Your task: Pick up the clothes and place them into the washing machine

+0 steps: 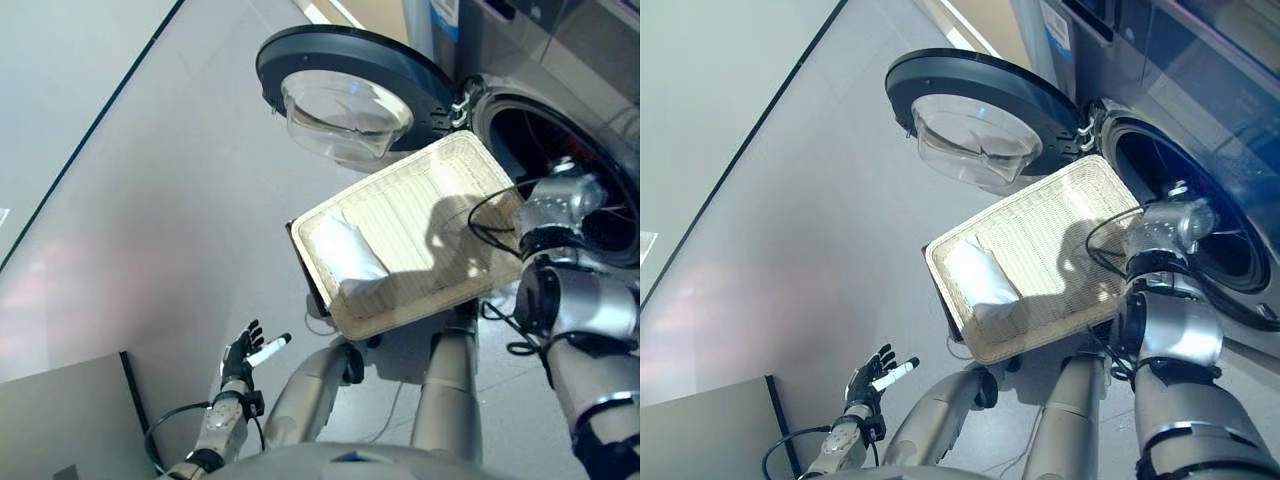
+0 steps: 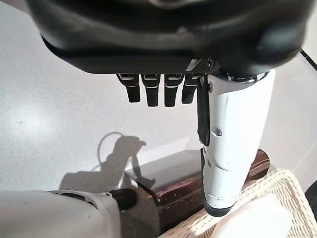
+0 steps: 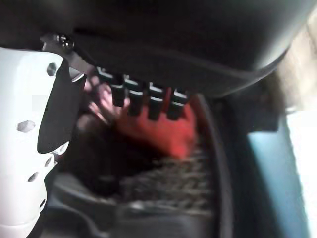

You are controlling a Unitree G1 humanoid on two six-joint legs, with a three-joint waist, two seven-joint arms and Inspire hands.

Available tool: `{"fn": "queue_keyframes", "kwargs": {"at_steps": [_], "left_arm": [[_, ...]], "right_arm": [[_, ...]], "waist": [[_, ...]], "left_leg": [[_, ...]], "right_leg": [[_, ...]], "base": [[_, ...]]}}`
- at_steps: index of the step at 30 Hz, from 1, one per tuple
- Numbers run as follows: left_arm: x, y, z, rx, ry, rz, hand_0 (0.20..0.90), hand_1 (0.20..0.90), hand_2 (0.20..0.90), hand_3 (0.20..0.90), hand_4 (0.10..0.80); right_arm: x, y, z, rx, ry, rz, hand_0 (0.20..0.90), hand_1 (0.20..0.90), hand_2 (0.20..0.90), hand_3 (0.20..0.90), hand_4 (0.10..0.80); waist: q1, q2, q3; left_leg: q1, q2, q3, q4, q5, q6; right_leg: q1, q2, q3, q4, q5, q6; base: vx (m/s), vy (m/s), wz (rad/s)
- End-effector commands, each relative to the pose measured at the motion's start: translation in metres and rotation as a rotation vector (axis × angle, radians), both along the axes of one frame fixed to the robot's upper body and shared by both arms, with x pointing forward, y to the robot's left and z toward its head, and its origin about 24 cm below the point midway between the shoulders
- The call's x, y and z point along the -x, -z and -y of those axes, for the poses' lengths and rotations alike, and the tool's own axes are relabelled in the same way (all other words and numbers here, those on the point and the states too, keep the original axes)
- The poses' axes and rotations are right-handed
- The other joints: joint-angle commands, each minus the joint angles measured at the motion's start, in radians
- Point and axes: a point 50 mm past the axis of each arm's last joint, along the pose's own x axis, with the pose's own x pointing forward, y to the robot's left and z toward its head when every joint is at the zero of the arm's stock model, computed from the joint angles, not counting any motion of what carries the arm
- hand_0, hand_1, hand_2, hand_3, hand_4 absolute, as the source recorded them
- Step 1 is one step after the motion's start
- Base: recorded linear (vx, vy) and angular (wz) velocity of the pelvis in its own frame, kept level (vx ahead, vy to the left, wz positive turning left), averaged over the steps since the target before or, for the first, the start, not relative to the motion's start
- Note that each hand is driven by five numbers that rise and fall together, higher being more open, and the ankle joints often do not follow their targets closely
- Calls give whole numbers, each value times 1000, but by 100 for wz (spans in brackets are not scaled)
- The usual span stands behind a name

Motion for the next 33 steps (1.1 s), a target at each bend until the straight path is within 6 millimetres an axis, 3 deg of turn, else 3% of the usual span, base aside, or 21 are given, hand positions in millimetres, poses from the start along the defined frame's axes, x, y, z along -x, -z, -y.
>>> {"fn": "queue_keyframes", "kwargs": {"at_steps": [1, 5, 9, 12, 14, 17, 18, 19, 21, 22, 24, 27, 32, 33], "left_arm": [[0, 0, -34, -110, -48, -19, 900, 900, 900, 900, 800], [-2, -1, -36, -101, -73, -7, 900, 900, 900, 900, 800], [1, 0, -42, -115, -84, -24, 900, 900, 900, 900, 800], [2, -1, -47, -131, -85, -26, 900, 900, 900, 900, 800], [2, -2, -51, -140, -89, -22, 900, 900, 900, 900, 800], [2, -3, -58, -160, -95, -22, 900, 900, 900, 900, 800], [0, -5, -64, -177, -107, -10, 900, 900, 900, 900, 800], [0, -5, -64, -177, -107, -10, 900, 900, 900, 900, 800], [-1, -9, -74, -204, -141, 8, 900, 900, 900, 900, 800], [-1, -9, -74, -204, -141, 8, 900, 900, 900, 900, 800], [-6, -14, -82, -254, -178, 32, 900, 900, 900, 900, 800], [-9, -18, -88, -290, -198, 49, 900, 900, 900, 900, 800], [-14, -24, -88, -297, -187, 90, 900, 900, 900, 900, 800], [-12, -24, -90, -305, -190, 87, 900, 900, 900, 900, 800]], "right_arm": [[-5, 9, -11, 168, -121, -77, 900, 900, 900, 900, 800], [-6, 36, -31, 111, -182, -86, 900, 900, 900, 900, 800], [0, 59, -36, 110, -217, -170, 900, 900, 900, 900, 800], [-1, 63, -37, 172, -260, -260, 900, 900, 900, 900, 800], [-5, 64, -48, 214, -311, -275, 900, 900, 900, 900, 800], [-8, 68, -56, 365, -398, -397, 900, 900, 900, 900, 800], [-9, 69, -62, 501, -441, -493, 900, 900, 900, 900, 800], [-9, 69, -62, 501, -441, -493, 900, 900, 900, 900, 800], [-15, 68, -78, 818, -516, -664, 900, 900, 900, 900, 800], [-15, 68, -79, 819, -516, -664, 900, 900, 900, 900, 800], [-12, 78, -85, 1012, -536, -789, 900, 900, 900, 900, 800], [-6, 89, -83, 1107, -550, -899, 900, 900, 900, 900, 800], [4, 106, -78, 1066, -568, -1000, 900, 900, 900, 900, 800], [4, 106, -78, 1060, -565, -1005, 900, 900, 900, 900, 800]], "waist": [[19, -39, -40], [15, -65, -31], [16, -87, -28], [22, -96, -29], [26, -104, -25], [30, -124, -19], [31, -139, -9], [31, -139, -9], [37, -165, 6], [36, -165, 6], [41, -186, 19], [50, -201, 29], [81, -220, 36], [88, -224, 32]], "left_leg": [[-79, 1, -61, 61, -18, -66], [-79, 3, -74, 69, -17, -68], [-80, 5, -85, 70, -11, -71], [-81, 4, -93, 72, -8, -71], [-80, 7, -98, 73, -6, -71], [-86, 8, -107, 83, -3, -71], [-96, 11, -113, 95, 0, -71], [-96, 11, -113, 95, 0, -71], [-103, 13, -126, 101, 9, -71], [-103, 13, -127, 102, 8, -71], [-114, 14, -137, 112, 13, -72], [-126, 13, -152, 123, 17, -72], [-143, 8, -177, 140, 19, -71], [-136, 7, -188, 154, -18, -76]], "right_leg": [[76, 67, -80, -35, -16, -82], [91, 71, -92, -38, -16, -85], [103, 72, -108, -45, -13, -87], [109, 72, -116, -50, -11, -89], [111, 71, -124, -50, -9, -89], [114, 73, -134, -51, -5, -92], [111, 74, -142, -46, -2, -95], [111, 74, -142, -46, -2, -95], [116, 78, -157, -50, 5, -97], [116, 78, -157, -50, 4, -97], [118, 78, -176, -49, 7, -97], [114, 77, -195, -44, 7, -98], [115, 65, -228, -36, 1, -99], [123, 64, -226, -18, -36, -92]], "base": [[-19, -102, 7], [-4, -52, 2], [-12, -41, 11], [-14, -36, 10], [-19, -38, 10], [-29, -53, 6], [-21, -30, 12], [-48, -70, 10], [-45, -68, 9], [-34, -68, 17], [-30, -76, 17], [-22, -42, 12], [18, -41, 24], [7, -35, 12]]}}
